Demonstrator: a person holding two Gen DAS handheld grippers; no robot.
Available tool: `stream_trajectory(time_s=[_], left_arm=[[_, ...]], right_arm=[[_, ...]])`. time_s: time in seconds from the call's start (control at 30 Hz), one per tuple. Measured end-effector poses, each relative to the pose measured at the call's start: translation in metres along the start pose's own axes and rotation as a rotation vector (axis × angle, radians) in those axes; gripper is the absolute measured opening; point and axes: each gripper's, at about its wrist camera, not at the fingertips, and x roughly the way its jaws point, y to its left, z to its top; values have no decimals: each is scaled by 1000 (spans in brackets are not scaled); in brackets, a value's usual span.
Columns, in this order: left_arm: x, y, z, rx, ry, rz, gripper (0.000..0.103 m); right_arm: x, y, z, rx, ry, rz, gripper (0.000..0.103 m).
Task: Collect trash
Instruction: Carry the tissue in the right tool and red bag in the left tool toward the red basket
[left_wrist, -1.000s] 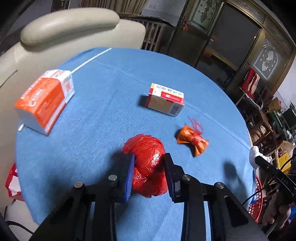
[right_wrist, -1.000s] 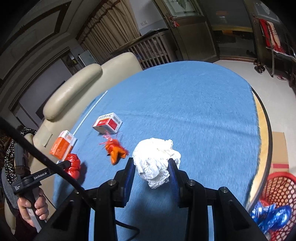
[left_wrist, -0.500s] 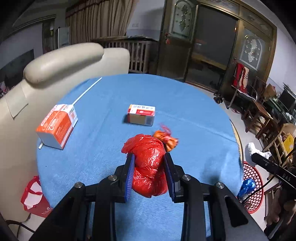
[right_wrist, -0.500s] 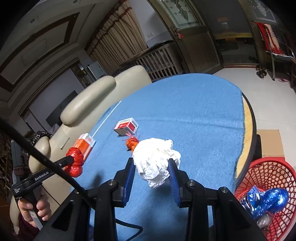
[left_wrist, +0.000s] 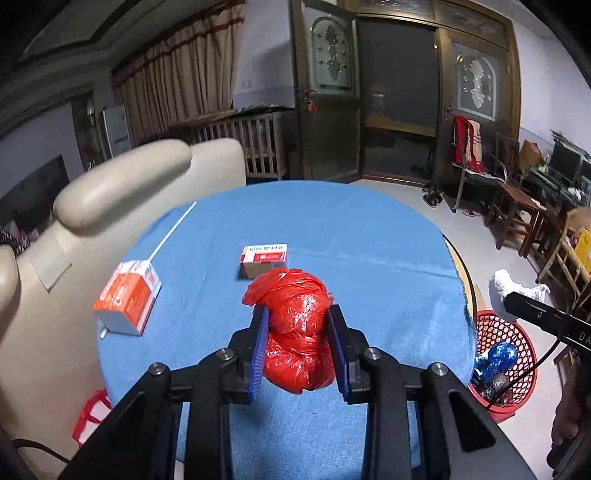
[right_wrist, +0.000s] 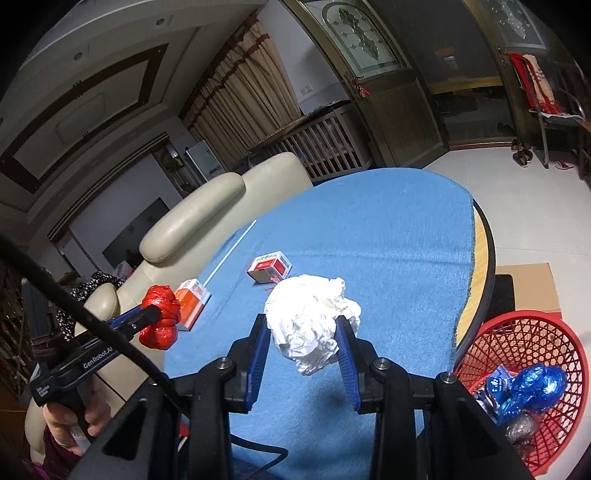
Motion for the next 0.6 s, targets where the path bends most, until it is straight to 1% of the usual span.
stream_trajectory(time_s=[0.27,0.6], left_arm=[[-12,-18,-1,53,-27,5,33],[-24,-26,-1,89,-65,26,33]], right_arm=[[-13,2,-1,-5,-12,8,38],[-26,6,-1,-20,-32,6,38]])
